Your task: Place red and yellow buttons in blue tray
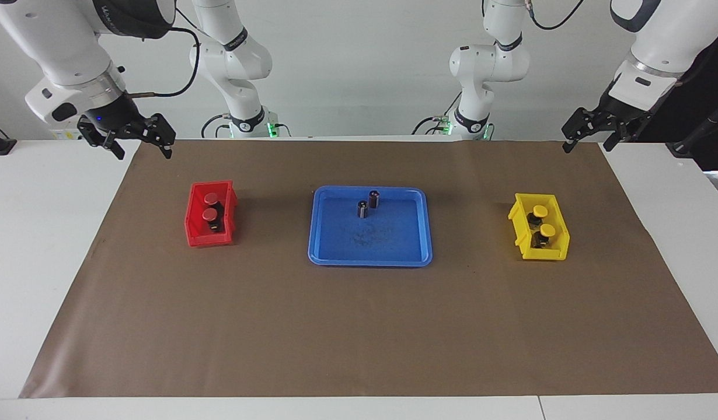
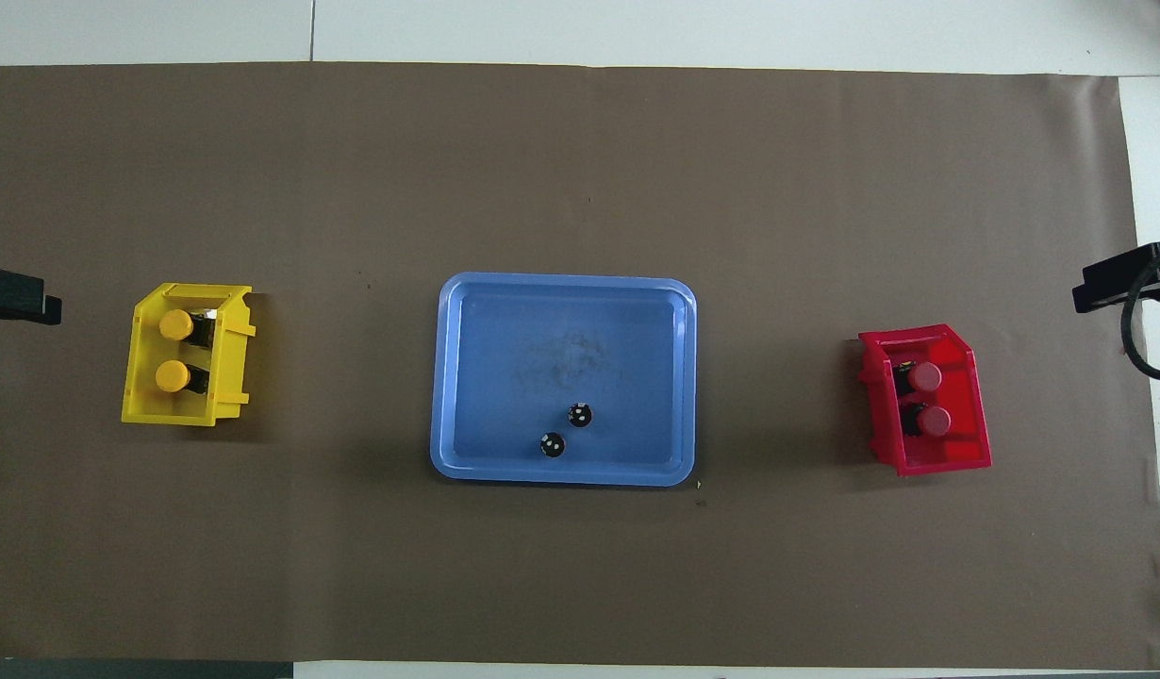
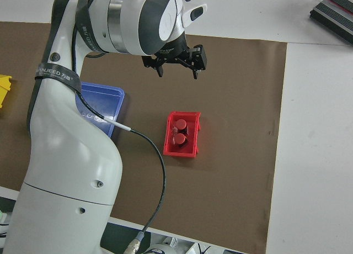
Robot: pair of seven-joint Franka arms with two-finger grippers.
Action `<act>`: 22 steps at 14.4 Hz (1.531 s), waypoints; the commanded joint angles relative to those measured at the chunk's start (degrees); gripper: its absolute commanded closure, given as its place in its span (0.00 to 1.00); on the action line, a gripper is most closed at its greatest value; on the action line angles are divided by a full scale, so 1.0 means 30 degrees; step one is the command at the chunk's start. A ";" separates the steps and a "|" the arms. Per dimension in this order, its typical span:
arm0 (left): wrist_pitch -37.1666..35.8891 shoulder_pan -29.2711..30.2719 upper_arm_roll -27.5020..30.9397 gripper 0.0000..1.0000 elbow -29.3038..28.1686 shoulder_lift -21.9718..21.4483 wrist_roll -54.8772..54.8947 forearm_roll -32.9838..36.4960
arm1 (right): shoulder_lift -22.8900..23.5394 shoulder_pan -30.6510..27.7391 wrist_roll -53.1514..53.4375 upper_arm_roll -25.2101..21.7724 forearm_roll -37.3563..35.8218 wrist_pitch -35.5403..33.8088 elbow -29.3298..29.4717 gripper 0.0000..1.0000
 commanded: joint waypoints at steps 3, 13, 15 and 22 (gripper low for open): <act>-0.0273 0.0159 -0.0048 0.00 -0.0095 -0.0245 0.0093 -0.0072 | -0.0082 -0.0079 0.0197 0.0051 0.0005 -0.0269 0.0107 0.00; -0.0302 0.0159 -0.0048 0.00 -0.0095 -0.0245 0.0093 -0.0072 | -0.0375 -0.0020 0.0255 0.0080 -0.0171 -0.0006 -0.0538 0.00; -0.0273 0.0159 -0.0048 0.00 -0.0095 -0.0245 0.0093 -0.0072 | -0.0346 0.0009 0.0226 0.0081 -0.0141 0.0374 -0.0654 0.00; -0.0302 0.0159 -0.0048 0.00 -0.0095 -0.0245 0.0093 -0.0072 | -0.1224 -0.0020 0.0226 0.0110 -0.0054 0.3358 -0.4250 0.00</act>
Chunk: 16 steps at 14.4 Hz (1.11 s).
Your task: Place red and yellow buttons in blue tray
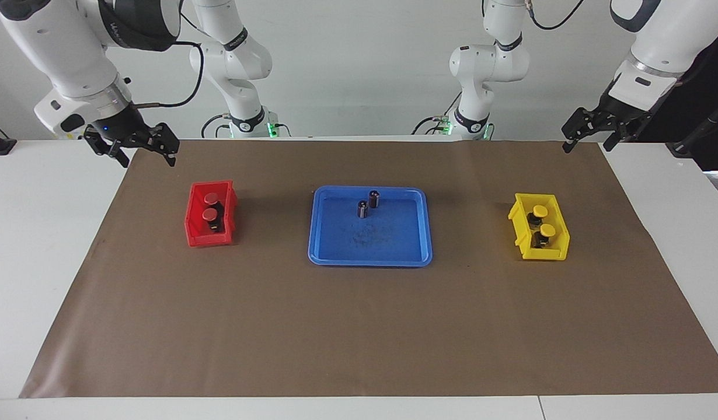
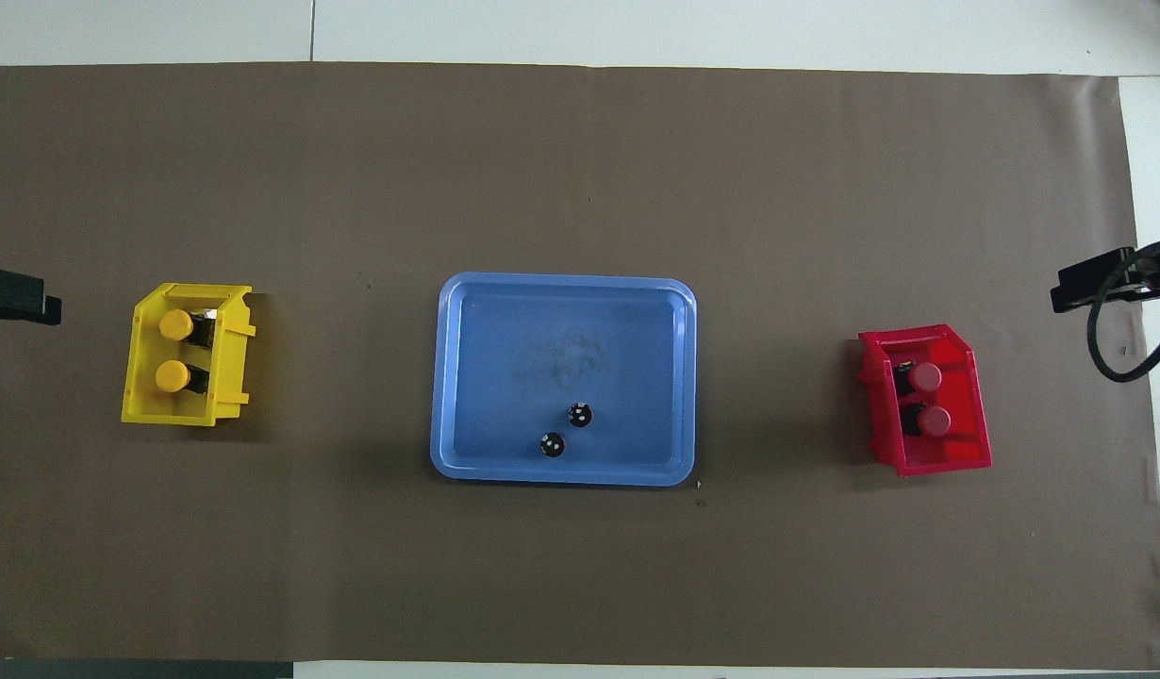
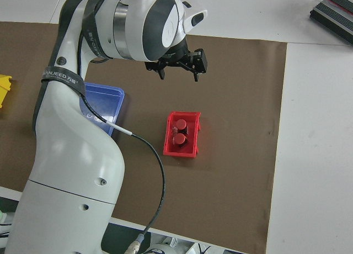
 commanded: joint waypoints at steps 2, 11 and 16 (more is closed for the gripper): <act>-0.0268 0.0159 -0.0048 0.00 -0.0095 -0.0245 0.0093 -0.0072 | -0.1141 0.0001 0.0196 0.0085 0.0013 0.2762 -0.3660 0.00; -0.0297 0.0159 -0.0048 0.00 -0.0095 -0.0245 0.0093 -0.0072 | -0.0908 0.0646 0.0489 0.0085 0.0072 0.9471 -0.9902 0.09; -0.0297 0.0159 -0.0048 0.00 -0.0095 -0.0216 0.0093 -0.0072 | -0.0557 0.0675 0.0489 0.0085 0.0101 1.0941 -1.1196 0.25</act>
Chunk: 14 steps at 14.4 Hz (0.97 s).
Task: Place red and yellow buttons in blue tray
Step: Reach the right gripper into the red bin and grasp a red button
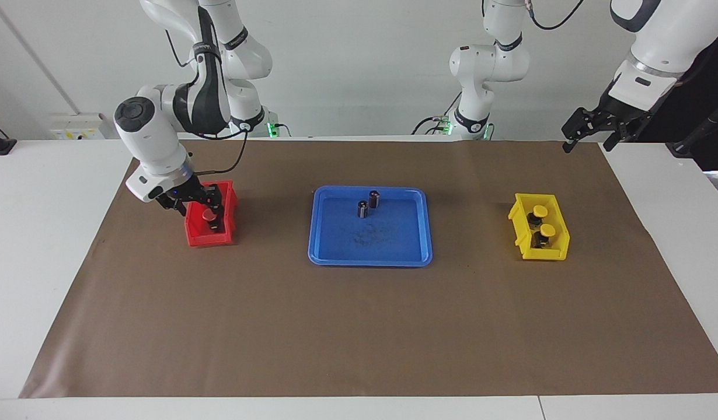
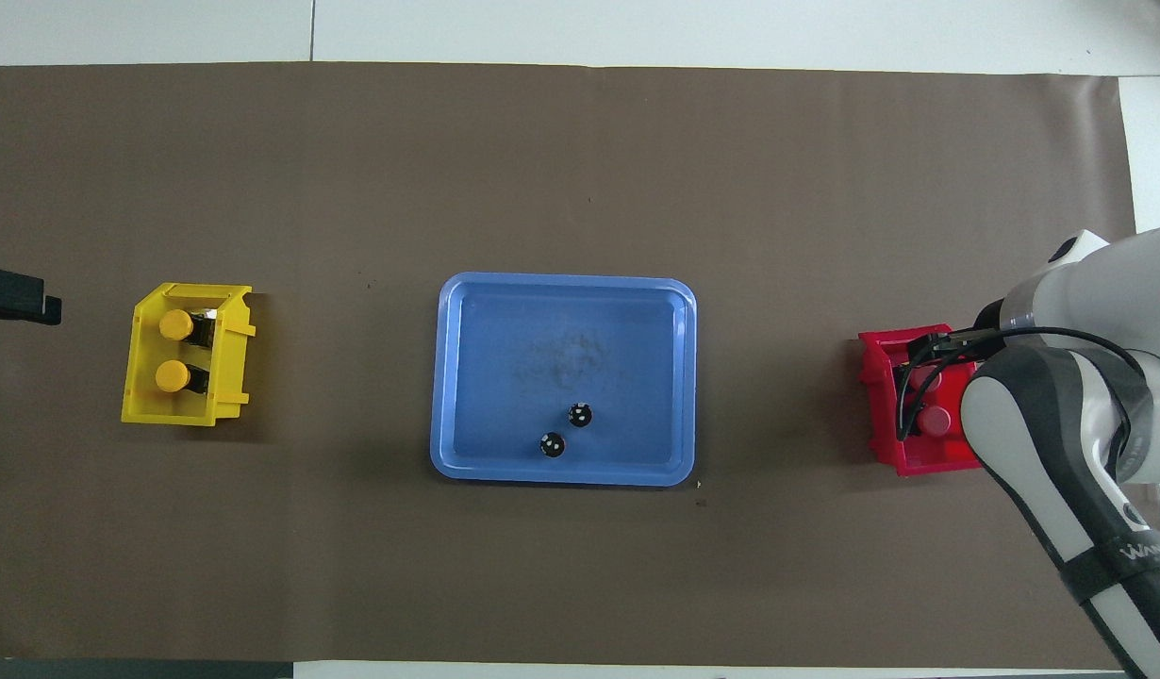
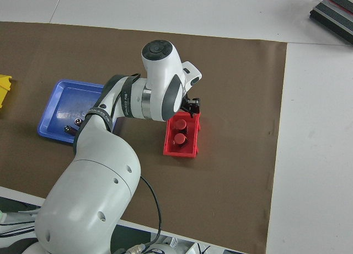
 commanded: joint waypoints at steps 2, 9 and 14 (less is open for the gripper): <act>-0.0291 0.0159 -0.0048 0.00 -0.0095 -0.0245 0.0093 -0.0073 | -0.0121 0.0064 0.0191 0.0053 0.0089 0.0963 -0.0648 0.26; -0.0320 0.0188 -0.0019 0.00 -0.0153 -0.0713 0.0151 -0.0014 | 0.0377 0.0122 0.0191 0.0082 0.0089 0.2635 -0.1206 0.32; 0.0615 0.0188 -0.0019 0.00 -0.0505 -0.0744 0.0942 0.0045 | 0.0261 0.0474 -0.0043 0.0082 0.0089 0.2900 -0.1702 0.33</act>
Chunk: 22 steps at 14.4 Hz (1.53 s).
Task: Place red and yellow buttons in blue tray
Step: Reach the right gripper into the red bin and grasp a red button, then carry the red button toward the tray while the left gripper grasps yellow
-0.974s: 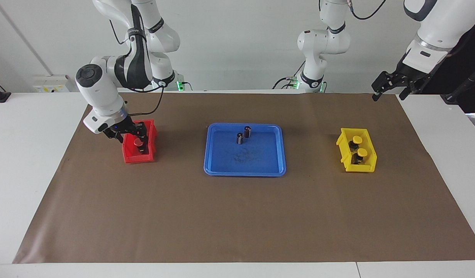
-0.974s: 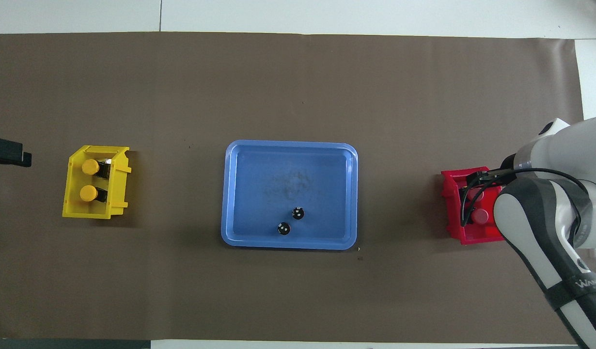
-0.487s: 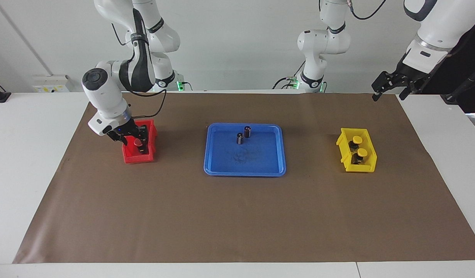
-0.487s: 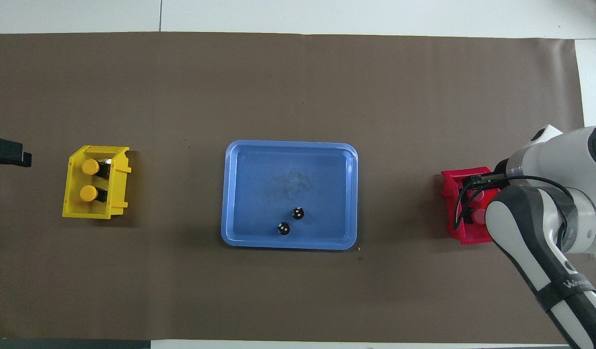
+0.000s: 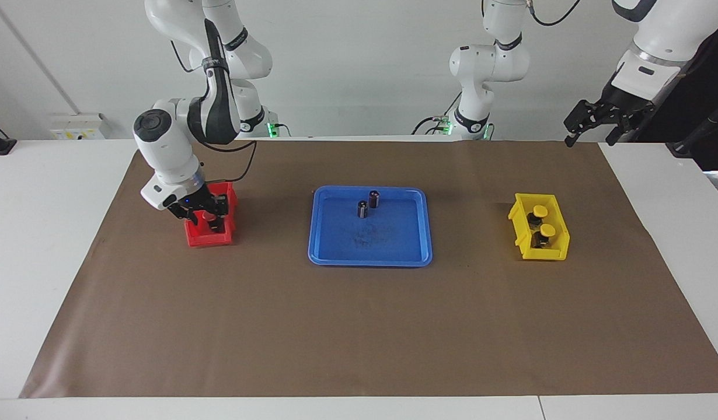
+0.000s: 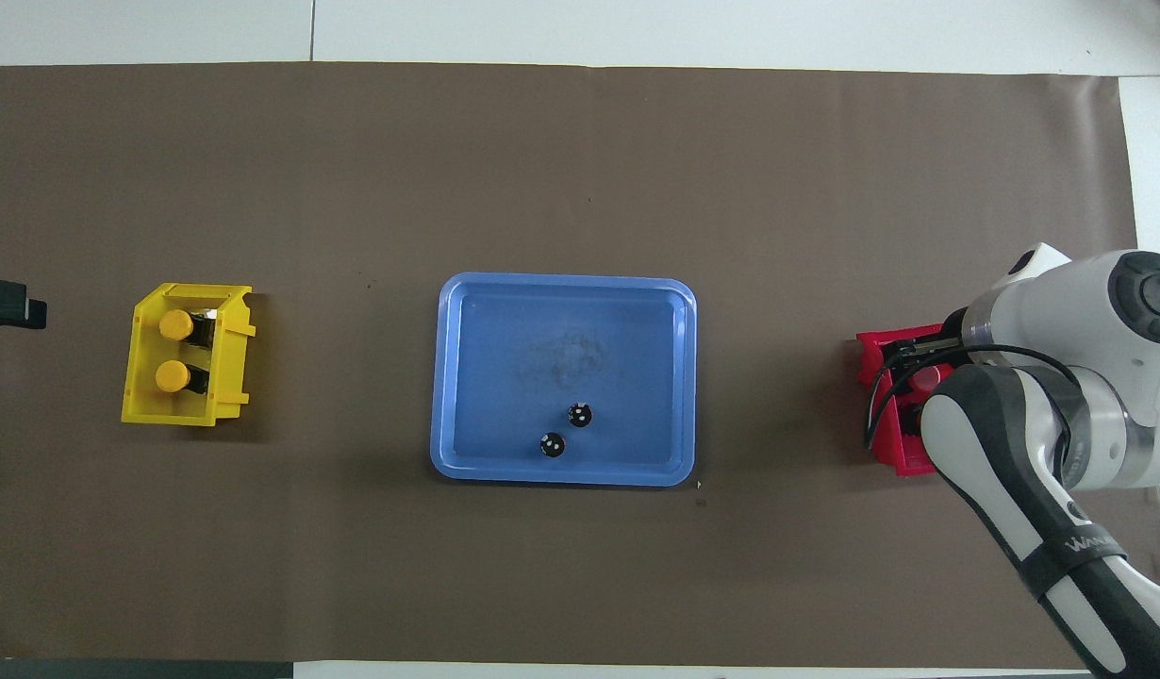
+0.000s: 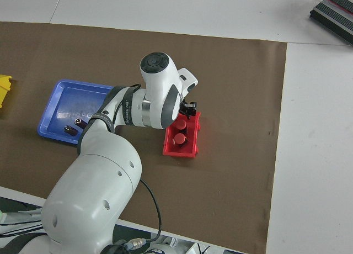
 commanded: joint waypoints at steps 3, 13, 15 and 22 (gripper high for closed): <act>0.1548 0.0187 -0.0065 0.00 -0.0654 0.0632 0.0717 0.0451 | -0.0355 -0.0119 -0.0654 0.0027 0.0116 0.0554 -0.0897 0.34; 0.8667 0.1153 -0.0065 0.02 -0.6921 0.1451 0.2212 0.0483 | -0.0502 -0.0648 -0.1802 0.0027 0.0116 0.0378 -0.1161 0.59; 0.8847 0.1386 -0.0065 0.06 -0.7128 0.1981 0.2183 0.0454 | -0.0502 -0.0588 -0.1801 0.0027 0.0087 0.0320 -0.1132 0.74; 1.0049 0.1740 -0.0065 0.23 -0.9120 0.2012 0.1278 0.0337 | 0.0725 -0.0559 -0.2006 0.0057 -0.0263 -0.5554 0.4273 0.86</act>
